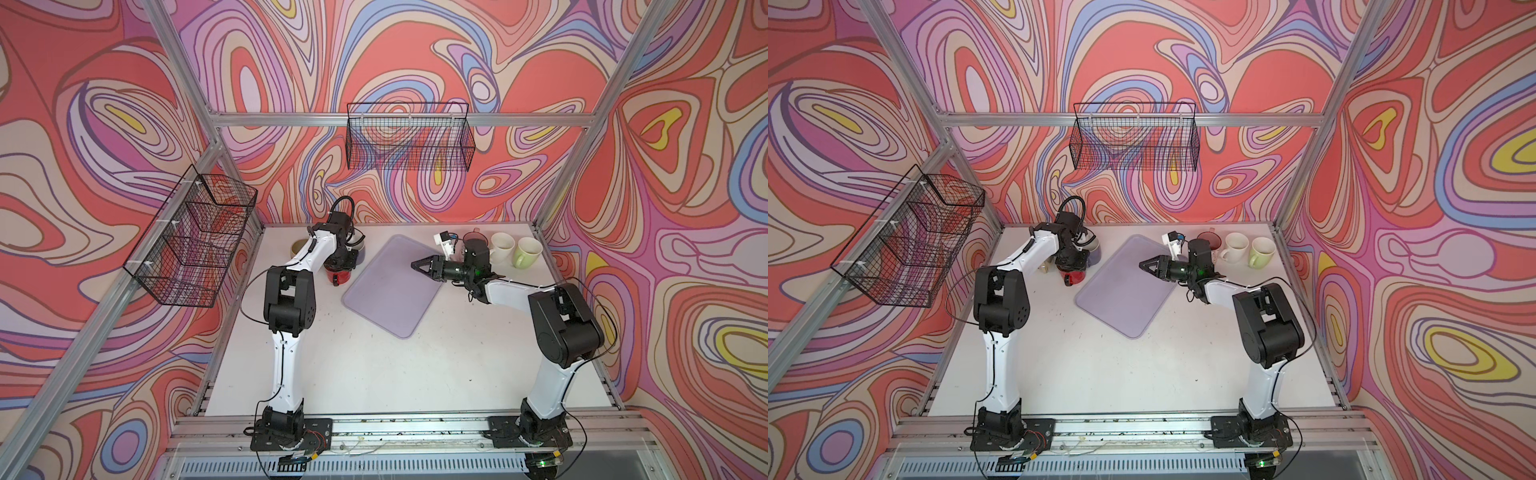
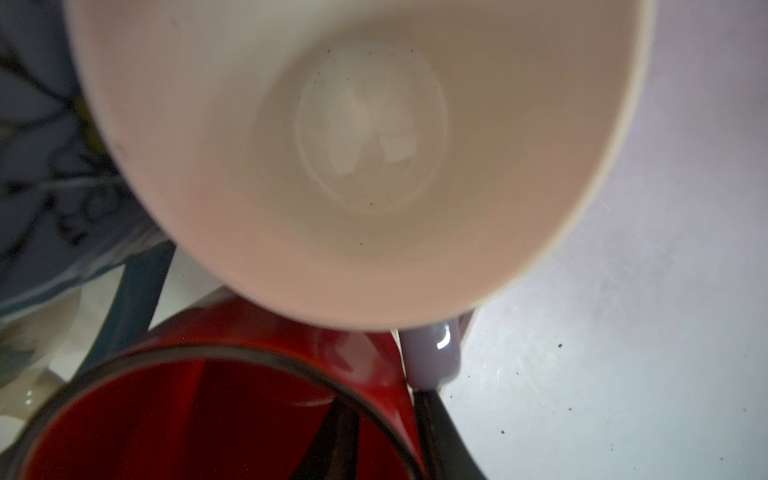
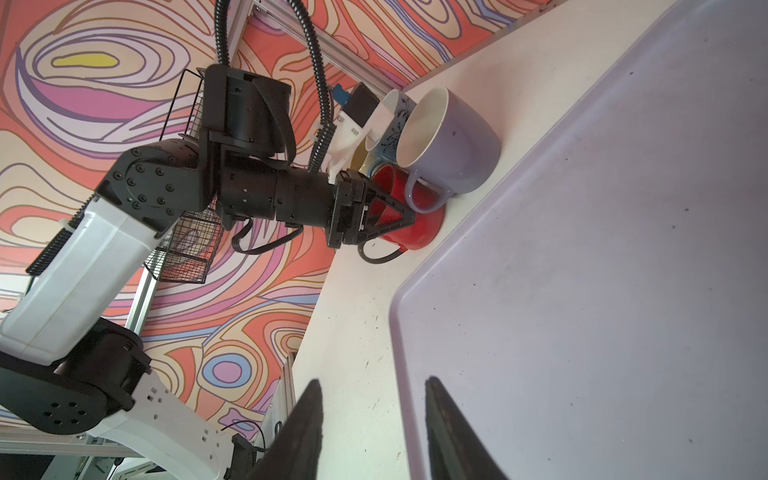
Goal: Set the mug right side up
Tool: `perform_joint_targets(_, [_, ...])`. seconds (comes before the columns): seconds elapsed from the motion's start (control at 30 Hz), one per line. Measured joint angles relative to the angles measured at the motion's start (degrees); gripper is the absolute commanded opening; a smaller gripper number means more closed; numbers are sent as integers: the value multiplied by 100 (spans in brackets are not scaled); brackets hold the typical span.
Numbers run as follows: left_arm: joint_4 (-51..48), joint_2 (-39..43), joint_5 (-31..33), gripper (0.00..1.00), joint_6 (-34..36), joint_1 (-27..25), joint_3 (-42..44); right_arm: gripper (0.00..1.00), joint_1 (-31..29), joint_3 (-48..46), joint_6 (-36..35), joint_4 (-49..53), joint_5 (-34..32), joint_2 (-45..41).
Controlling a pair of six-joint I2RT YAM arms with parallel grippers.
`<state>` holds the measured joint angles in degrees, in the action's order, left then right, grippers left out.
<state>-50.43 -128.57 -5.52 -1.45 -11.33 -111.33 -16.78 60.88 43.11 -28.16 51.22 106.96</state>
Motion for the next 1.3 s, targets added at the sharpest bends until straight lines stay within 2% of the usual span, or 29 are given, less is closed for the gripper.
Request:
perform_joint_targets(0.47, [-17, 210, 37, 41, 42, -42, -7, 41, 0, 31, -201, 304, -2, -2])
perform_joint_targets(0.6, [20, 675, 68, 43, 46, -42, 61, 41, 0, 105, -339, 527, -13, -15])
perform_joint_targets(0.77, [254, 1620, 111, 44, 63, -42, 562, 41, 0, 120, -483, 778, -52, -162])
perform_joint_targets(0.9, [595, 2420, 116, 46, 46, -42, 1132, 43, 0, 247, -715, 1145, -120, -254])
perform_joint_targets(1.07, [1449, 3580, 146, 51, -50, -42, 2312, 45, 13, 509, -1224, 1906, -407, -409])
perform_joint_targets(1.13, [2000, 4159, 229, 66, -116, -42, 2975, 46, 22, 568, -1486, 2238, -608, -592])
perform_joint_targets(1.3, [3495, 5510, 619, 75, -372, -42, 4739, 51, 37, 575, -1963, 2715, -1178, -1123])
